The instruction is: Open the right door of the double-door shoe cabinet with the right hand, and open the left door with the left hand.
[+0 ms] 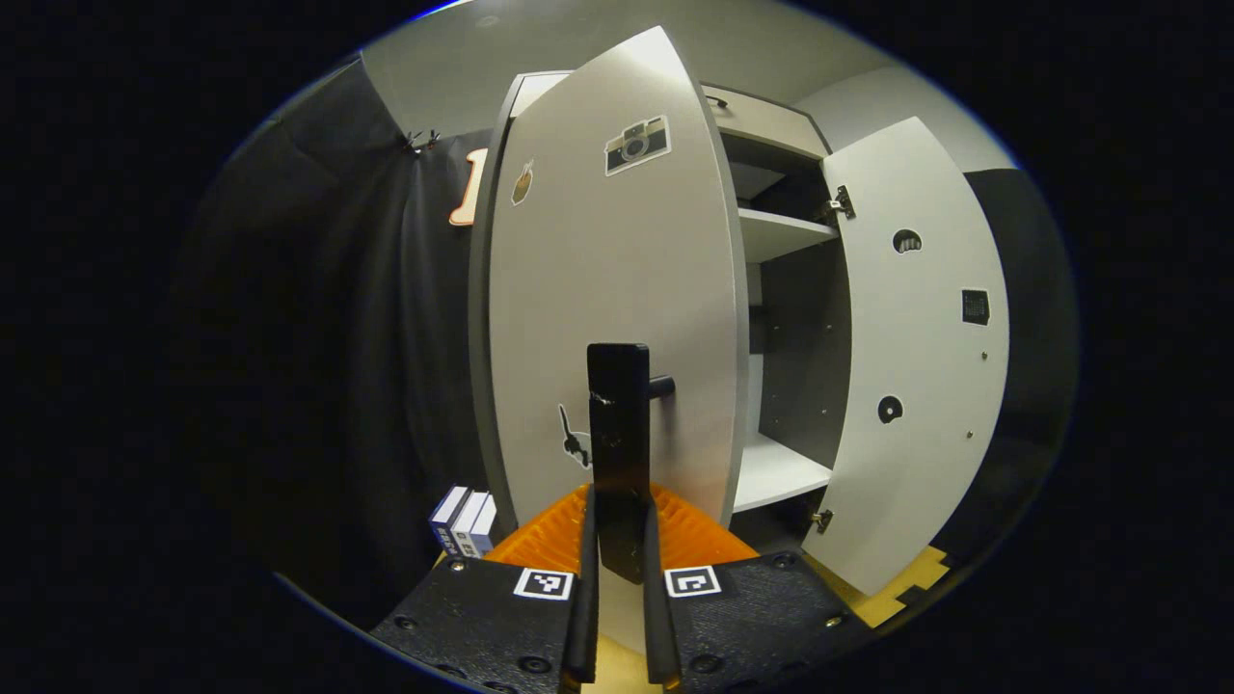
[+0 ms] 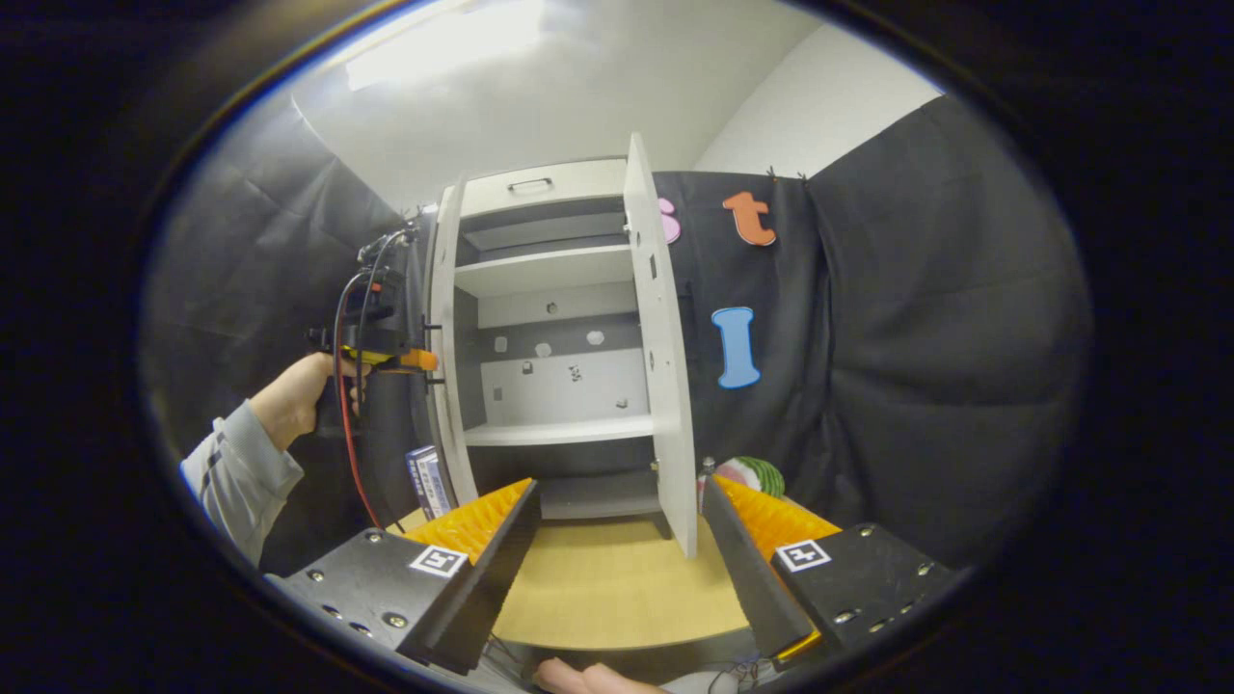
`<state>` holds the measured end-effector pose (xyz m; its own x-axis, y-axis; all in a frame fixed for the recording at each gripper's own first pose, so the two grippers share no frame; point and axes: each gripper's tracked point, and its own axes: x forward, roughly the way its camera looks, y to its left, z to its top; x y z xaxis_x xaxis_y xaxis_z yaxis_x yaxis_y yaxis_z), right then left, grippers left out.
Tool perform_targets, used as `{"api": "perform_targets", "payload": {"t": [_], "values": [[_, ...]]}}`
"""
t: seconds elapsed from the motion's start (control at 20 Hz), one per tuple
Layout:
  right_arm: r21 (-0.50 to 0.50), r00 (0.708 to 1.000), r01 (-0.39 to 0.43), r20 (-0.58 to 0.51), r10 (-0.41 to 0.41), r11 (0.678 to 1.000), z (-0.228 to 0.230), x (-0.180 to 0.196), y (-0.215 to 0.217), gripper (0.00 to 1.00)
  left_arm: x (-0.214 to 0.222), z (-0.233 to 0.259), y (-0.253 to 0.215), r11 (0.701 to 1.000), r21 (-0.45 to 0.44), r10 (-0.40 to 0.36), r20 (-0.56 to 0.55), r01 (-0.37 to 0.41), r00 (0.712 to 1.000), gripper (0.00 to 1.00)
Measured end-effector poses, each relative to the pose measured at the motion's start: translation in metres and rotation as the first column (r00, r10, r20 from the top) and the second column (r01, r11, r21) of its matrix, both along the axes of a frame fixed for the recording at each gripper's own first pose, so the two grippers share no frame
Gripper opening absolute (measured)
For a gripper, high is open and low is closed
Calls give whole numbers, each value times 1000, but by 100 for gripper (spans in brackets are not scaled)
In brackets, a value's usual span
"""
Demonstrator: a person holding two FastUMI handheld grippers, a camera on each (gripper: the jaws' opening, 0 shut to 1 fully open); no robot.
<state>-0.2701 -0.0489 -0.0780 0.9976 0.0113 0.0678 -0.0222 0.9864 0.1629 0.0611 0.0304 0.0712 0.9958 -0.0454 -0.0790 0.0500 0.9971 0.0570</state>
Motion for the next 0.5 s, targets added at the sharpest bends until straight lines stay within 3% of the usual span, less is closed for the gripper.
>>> {"api": "perform_targets", "payload": {"t": [0.25,0.5], "values": [[0,1000,-15,2,15,1000,-2,7,13,100,-17,3,39,999,2,47,14,-47,999,11],[-3,999,-32,-9,32,999,-7,13,29,100,-28,1,109,980,26,198,46,-200,979,0]]}}
